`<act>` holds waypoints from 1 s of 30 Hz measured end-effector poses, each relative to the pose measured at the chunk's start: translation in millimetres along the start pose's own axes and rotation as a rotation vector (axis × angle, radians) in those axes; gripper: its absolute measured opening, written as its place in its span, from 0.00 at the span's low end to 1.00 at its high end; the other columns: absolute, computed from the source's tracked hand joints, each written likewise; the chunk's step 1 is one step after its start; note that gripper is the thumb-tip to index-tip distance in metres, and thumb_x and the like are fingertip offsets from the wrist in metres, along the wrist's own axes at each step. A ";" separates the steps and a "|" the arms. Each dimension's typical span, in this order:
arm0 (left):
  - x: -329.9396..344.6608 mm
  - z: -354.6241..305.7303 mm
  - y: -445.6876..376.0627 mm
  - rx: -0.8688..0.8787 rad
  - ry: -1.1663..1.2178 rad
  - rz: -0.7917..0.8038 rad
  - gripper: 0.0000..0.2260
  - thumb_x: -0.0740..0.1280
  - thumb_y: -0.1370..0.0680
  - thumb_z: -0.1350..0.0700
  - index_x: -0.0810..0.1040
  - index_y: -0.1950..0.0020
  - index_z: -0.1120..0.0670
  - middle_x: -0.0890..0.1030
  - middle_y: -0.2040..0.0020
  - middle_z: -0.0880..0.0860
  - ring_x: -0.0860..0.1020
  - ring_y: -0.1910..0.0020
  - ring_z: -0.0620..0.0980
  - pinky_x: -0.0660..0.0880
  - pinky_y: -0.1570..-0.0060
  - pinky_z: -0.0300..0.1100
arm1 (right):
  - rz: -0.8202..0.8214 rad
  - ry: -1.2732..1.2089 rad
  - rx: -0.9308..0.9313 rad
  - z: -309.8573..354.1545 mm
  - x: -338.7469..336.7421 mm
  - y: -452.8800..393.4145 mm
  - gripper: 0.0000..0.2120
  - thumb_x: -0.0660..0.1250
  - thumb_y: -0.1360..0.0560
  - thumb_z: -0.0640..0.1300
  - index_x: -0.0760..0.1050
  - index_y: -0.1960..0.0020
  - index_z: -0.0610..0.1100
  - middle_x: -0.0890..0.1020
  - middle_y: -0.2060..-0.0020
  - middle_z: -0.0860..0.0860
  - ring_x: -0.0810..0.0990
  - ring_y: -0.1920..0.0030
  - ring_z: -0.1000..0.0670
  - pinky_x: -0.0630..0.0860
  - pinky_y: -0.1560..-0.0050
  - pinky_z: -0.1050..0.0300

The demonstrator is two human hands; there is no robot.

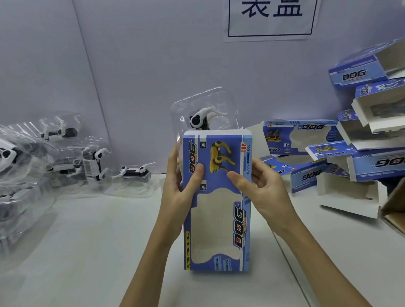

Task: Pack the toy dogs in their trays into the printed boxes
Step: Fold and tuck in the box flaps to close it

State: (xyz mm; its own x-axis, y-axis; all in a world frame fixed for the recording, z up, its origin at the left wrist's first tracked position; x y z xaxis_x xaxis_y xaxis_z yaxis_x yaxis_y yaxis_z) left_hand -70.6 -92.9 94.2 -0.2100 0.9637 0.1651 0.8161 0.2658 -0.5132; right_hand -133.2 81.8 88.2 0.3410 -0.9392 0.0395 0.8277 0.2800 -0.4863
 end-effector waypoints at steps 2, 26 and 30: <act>-1.3 -1.6 -0.4 0.029 0.018 0.004 0.28 0.70 0.21 0.46 0.63 0.23 0.33 0.82 0.34 0.48 0.85 0.41 0.58 0.85 0.53 0.51 | 0.032 0.039 0.003 -0.1 1.2 0.7 0.23 0.76 0.29 0.60 0.79 0.38 0.51 0.86 0.45 0.51 0.85 0.40 0.47 0.86 0.46 0.49; -1.1 -3.5 6.0 0.030 -0.015 -0.070 0.10 0.68 0.21 0.46 0.77 0.40 0.43 0.86 0.46 0.45 0.86 0.46 0.50 0.82 0.58 0.38 | -0.031 0.150 -0.218 20.0 9.4 11.9 0.15 0.62 0.18 0.62 0.74 0.42 0.52 0.79 0.45 0.54 0.82 0.43 0.50 0.83 0.50 0.49; 2.1 0.5 10.0 -0.022 -0.057 -0.066 0.21 0.75 0.27 0.40 0.79 0.38 0.49 0.87 0.47 0.44 0.86 0.46 0.48 0.82 0.56 0.36 | 0.009 0.145 -0.249 26.0 22.1 18.1 0.19 0.64 0.22 0.70 0.73 0.35 0.63 0.82 0.43 0.60 0.82 0.39 0.53 0.80 0.45 0.62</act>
State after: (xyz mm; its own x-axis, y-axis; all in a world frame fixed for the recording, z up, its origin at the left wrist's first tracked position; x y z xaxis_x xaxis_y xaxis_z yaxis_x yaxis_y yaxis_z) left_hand -63.1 -88.2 89.0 -0.2935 0.9442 0.1493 0.8107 0.3286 -0.4845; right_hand -99.1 71.3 103.0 0.2655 -0.9606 -0.0825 0.6838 0.2479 -0.6863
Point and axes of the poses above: each hand's wrist, its own y-axis away from the middle knuckle, its own x-axis out of the palm, z = x × y, the point moved 8 cm from there along -y, towards the middle knuckle
